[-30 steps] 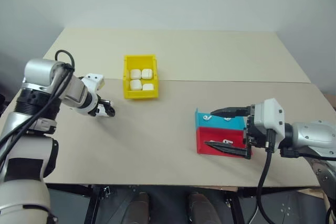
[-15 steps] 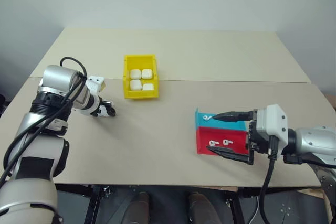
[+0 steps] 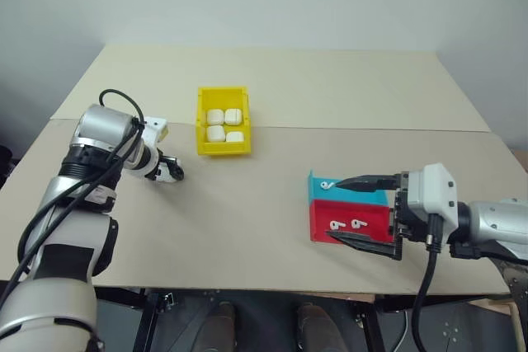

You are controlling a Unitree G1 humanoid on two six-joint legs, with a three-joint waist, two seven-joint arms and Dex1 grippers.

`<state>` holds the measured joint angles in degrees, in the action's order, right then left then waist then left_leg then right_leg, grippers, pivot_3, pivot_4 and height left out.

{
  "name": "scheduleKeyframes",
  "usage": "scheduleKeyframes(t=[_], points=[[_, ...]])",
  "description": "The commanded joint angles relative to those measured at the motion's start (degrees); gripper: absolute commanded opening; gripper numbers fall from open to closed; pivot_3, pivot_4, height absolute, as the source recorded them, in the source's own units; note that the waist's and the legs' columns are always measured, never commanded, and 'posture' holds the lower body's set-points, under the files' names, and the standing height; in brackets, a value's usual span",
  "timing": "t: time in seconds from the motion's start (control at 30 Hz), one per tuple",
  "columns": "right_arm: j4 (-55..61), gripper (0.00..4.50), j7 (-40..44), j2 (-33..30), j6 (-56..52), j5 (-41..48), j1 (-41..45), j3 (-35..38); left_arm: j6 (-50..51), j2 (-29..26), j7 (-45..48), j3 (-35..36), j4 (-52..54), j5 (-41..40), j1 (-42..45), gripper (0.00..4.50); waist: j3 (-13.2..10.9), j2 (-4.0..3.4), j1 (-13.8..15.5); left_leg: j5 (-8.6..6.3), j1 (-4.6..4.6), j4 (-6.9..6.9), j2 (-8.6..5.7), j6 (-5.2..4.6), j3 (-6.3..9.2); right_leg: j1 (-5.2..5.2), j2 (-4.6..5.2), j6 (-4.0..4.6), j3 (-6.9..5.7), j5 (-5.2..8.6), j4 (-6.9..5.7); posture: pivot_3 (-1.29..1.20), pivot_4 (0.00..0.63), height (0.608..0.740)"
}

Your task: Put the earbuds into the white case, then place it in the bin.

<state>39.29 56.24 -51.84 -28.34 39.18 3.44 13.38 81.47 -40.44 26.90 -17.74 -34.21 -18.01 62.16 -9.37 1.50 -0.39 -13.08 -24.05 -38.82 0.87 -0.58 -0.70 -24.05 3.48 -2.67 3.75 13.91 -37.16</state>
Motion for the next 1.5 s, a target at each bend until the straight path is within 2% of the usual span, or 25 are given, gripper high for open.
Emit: scheduleKeyframes(t=[0.03,0.17,0.27,0.4,0.5,0.6,0.67,0.73,0.87,0.97,1.1,1.3,1.5], points=[[0.5,4.50,0.3,-0.9,-0.1,1.2,0.5,1.6,1.7,-0.1,0.7,0.7,3.1,1.0,-2.0,3.91,0.0,0.00,0.0,0.00,-0.01,0.00,0.00,0.00,0.00,0.00,0.00,0.00,0.00,0.00,0.01,0.00,0.150,0.740],[-0.4,4.50,0.2,-1.1,0.1,1.1,1.6,0.8,3.1,-0.3,1.0,1.8,5.4,1.1,-2.6,2.79,0.0,0.00,-0.2,0.00,-0.01,0.01,0.00,0.00,0.01,-0.02,0.00,0.00,0.01,0.00,0.01,0.00,0.150,0.740],[-0.6,4.50,0.2,-1.1,0.2,0.9,1.9,0.6,4.0,-1.3,1.2,2.7,7.4,1.4,-3.0,2.79,0.0,0.01,-0.3,0.00,-0.03,0.01,0.01,0.00,0.02,-0.04,0.00,0.00,0.01,0.00,0.01,0.00,0.150,0.740],[-0.5,4.50,0.2,-1.2,0.1,1.2,1.5,1.5,0.0,-6.6,1.4,7.5,14.0,1.9,-5.7,2.79,0.0,0.05,-0.8,-0.01,-0.11,0.03,0.07,-0.01,0.10,-0.18,-0.02,0.01,0.04,0.00,0.01,0.00,0.150,0.740],[-0.4,4.50,0.2,-1.3,0.3,1.2,1.0,1.8,-8.1,-9.1,0.0,16.3,20.3,1.8,-9.6,2.79,0.0,0.06,-0.7,0.00,-0.12,0.04,0.10,0.00,0.37,-0.22,-0.05,0.02,0.06,-0.01,-0.02,0.00,0.150,0.740],[-0.5,4.50,0.1,-1.1,0.5,0.8,1.0,1.4,-23.4,-9.0,2.2,24.5,27.2,0.4,-15.8,2.79,0.0,0.06,-0.2,-0.01,-0.10,0.00,0.08,0.00,0.39,-0.15,0.04,0.02,0.03,-0.02,-0.01,0.00,0.150,0.740],[-0.9,4.50,0.2,-1.2,0.6,0.5,1.4,0.9,-37.9,-4.6,4.4,31.2,30.9,-2.1,-20.5,2.79,0.0,0.03,0.1,0.00,-0.09,0.00,0.07,0.00,0.38,-0.09,0.09,0.01,0.01,-0.02,0.01,0.00,0.150,0.740],[-1.6,4.50,0.9,-1.4,1.1,0.3,1.9,0.8,-42.1,-1.3,6.1,34.2,33.2,-4.9,-22.3,2.79,0.0,0.04,0.9,0.00,-0.06,0.01,0.09,0.00,0.38,-0.06,0.18,0.01,-0.03,-0.03,0.05,0.00,0.150,0.740],[-3.7,4.50,2.2,-2.0,1.7,-0.5,4.8,0.1,-44.7,5.9,13.9,35.7,37.7,-15.0,-21.7,2.79,0.0,0.06,1.3,0.00,-0.13,-0.09,-0.01,0.00,0.32,-0.03,0.20,-0.04,-0.09,-0.07,0.06,0.00,0.150,0.740],[-5.1,4.50,3.2,-2.4,2.1,-1.3,6.6,-0.7,-47.5,11.7,16.7,34.9,38.6,-19.7,-19.0,2.79,0.0,0.08,1.1,-0.01,-0.13,-0.09,-0.01,0.00,0.32,-0.03,0.18,-0.05,-0.09,-0.07,0.08,0.00,0.150,0.740],[-6.4,4.50,4.3,-3.1,2.3,-2.5,7.6,-0.5,-49.8,16.1,22.7,31.7,40.0,-23.4,-17.7,2.79,0.0,0.07,0.7,-0.01,-0.12,-0.08,0.02,-0.01,0.23,-0.03,0.09,-0.04,-0.07,-0.07,0.08,0.00,0.150,0.740],[-7.2,4.50,3.6,-5.4,1.0,-5.8,7.1,-0.4,-48.9,18.8,33.0,26.4,46.0,-30.8,-20.1,2.79,0.0,0.07,-0.2,-0.01,-0.07,-0.07,0.05,-0.02,0.27,-0.03,0.04,-0.04,0.03,-0.07,0.06,0.00,0.150,0.740],[-6.3,4.50,2.9,-11.3,-1.1,-11.8,6.2,-2.8,-49.9,18.2,39.1,23.0,47.4,-32.1,-22.4,2.79,0.0,0.06,-0.4,-0.01,0.02,-0.07,0.06,-0.02,0.20,0.06,0.01,-0.04,0.03,-0.07,0.06,0.00,0.150,0.740]])
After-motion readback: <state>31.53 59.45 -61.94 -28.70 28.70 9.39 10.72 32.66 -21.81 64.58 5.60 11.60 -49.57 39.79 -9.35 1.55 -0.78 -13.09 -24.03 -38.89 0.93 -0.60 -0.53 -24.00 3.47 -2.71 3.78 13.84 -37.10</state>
